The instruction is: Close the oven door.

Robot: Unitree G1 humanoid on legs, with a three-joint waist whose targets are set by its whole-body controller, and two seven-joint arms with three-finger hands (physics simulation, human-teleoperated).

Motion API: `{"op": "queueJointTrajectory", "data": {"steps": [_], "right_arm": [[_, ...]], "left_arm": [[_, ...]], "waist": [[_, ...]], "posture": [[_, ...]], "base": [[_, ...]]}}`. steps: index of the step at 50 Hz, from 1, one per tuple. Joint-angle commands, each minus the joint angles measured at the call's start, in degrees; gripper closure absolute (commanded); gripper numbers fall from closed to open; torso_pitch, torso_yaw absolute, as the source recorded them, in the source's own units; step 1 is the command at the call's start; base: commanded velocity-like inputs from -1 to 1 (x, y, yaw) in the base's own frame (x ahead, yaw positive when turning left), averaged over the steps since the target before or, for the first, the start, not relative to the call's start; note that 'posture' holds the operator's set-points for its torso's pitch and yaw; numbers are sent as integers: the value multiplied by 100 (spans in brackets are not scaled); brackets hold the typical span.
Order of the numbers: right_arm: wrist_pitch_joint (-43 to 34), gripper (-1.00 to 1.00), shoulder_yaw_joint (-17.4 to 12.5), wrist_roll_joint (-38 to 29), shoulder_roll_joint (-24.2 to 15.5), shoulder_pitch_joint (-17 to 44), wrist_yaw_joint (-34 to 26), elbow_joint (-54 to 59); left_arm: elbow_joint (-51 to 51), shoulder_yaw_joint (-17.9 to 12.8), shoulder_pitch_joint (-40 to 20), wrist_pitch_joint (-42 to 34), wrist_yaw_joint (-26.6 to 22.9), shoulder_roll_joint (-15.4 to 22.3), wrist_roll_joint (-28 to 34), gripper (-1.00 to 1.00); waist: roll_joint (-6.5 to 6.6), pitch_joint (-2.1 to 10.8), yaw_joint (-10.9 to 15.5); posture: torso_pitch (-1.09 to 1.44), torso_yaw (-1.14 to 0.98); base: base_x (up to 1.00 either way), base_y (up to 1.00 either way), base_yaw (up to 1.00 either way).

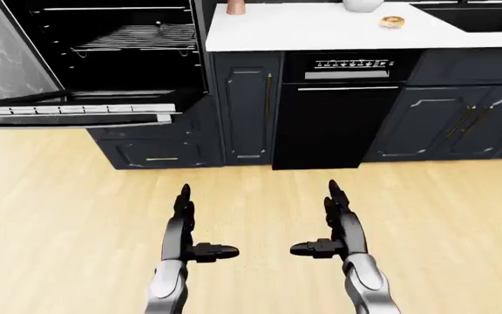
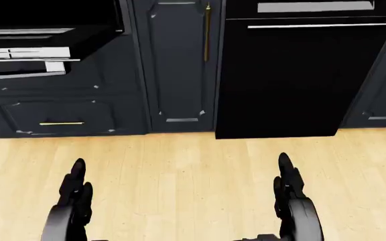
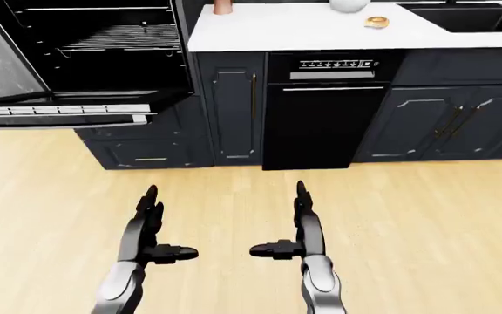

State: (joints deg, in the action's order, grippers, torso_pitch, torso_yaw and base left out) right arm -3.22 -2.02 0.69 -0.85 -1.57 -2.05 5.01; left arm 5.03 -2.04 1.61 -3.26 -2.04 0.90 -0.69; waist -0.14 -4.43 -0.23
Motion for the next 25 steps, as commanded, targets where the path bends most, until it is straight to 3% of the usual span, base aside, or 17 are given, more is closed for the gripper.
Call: {"op": "queueJointTrajectory", "data": {"steps": [1, 3, 4, 5, 7, 8, 14, 21, 25], "right_arm": [[359, -100, 0, -12, -20, 155, 20, -490], [360, -100, 3, -30, -21, 150, 26, -504], [354, -100, -2, -25, -20, 152, 27, -506], [356, -100, 0, -29, -20, 148, 26, -514], [349, -100, -4, -22, -17, 142, 25, -528], [348, -100, -3, -24, -18, 141, 25, -527], [388, -100, -52, -15, -29, 134, 25, -604], [790, -100, -483, -56, -306, 290, 8, -54], [1083, -100, -636, -26, -412, 389, -20, 427]], "left_arm": [[-536, -9, -153, 358, -21, 15, -46, -100], [-542, -13, -150, 370, -33, 12, -70, -100], [-538, -15, -153, 372, -35, 13, -74, -100], [-548, -12, -149, 379, -33, 12, -70, -100], [-572, -75, -153, 396, -54, 16, -187, -100], [-584, -87, -145, 408, -57, 14, -221, -100], [-776, -109, -57, 404, -73, 125, 73, -100], [-583, -559, -88, 461, -191, 293, -65, -100], [12, -777, -70, 934, -281, 431, 28, -100]], "waist": [[-45, 5, -12], [-5, 354, 42], [-8, 298, 42], [-37, 95, 39], [-45, 397, 43], [-44, 429, 46], [-23, 448, 43], [-10, 493, 41], [-10, 500, 38]], "posture": [[0, 0], [0, 0], [0, 0], [0, 0], [0, 0], [0, 0], [0, 0], [0, 0], [0, 0]], "base": [[0, 0, 0], [0, 0, 0], [0, 0, 0], [0, 0, 0], [0, 0, 0], [0, 0, 0], [0, 0, 0], [0, 0, 0], [0, 0, 0]]}}
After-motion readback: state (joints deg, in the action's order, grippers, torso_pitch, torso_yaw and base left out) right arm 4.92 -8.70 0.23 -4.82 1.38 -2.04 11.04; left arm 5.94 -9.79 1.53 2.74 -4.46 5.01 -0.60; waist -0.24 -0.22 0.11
